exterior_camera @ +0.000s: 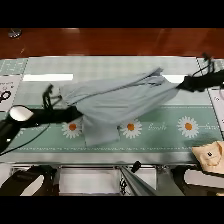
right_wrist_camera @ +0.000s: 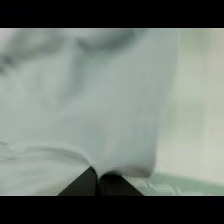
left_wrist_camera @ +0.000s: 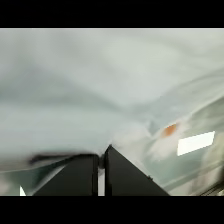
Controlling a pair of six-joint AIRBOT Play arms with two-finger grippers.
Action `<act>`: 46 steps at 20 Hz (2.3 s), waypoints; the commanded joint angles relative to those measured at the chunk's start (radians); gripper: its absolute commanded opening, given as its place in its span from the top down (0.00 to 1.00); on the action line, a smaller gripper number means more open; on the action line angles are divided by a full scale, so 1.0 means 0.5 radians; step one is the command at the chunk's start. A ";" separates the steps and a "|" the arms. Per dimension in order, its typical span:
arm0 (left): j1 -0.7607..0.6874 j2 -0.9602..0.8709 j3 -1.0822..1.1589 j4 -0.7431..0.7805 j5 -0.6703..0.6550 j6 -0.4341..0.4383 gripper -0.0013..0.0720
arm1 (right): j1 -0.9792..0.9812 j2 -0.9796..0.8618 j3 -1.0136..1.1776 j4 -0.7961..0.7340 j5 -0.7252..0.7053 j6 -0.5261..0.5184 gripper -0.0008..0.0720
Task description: Fold the shirts.
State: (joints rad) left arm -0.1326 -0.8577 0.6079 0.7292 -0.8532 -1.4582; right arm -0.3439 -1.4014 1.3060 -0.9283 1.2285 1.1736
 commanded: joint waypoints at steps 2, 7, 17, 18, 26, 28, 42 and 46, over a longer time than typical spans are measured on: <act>0.162 0.512 0.849 0.000 0.086 0.024 0.95 | 0.002 0.624 0.558 0.204 -0.330 -0.032 0.95; 0.365 0.757 1.806 0.194 0.098 0.073 0.95 | 0.004 1.241 0.933 0.019 -0.825 0.108 0.95; 0.641 0.758 2.422 0.675 -0.927 -0.153 0.95 | 0.004 1.721 1.015 -0.769 -0.014 0.708 0.95; 0.687 0.750 2.422 0.697 -0.979 -0.146 0.95 | 0.004 1.704 1.015 -0.842 0.131 0.687 0.95; 0.800 0.478 1.995 0.845 -1.551 -0.134 0.95 | 0.494 1.091 0.916 -1.330 0.817 0.554 0.95; 0.800 0.403 1.715 0.837 -1.492 -0.083 0.95 | 0.591 0.859 0.801 -1.364 0.756 0.543 0.95; 0.137 -0.813 1.031 0.778 0.491 0.327 0.95 | 0.606 -0.484 0.726 -1.219 -0.717 0.802 0.95; 0.053 -1.077 1.030 0.777 0.756 0.263 0.95 | 0.594 -0.644 0.726 -1.219 -0.887 0.804 0.95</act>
State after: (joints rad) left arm -0.0624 -1.2999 1.1259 1.1263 -0.6258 -1.3155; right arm -0.0437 -1.6585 1.6695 -1.5543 0.8841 1.5578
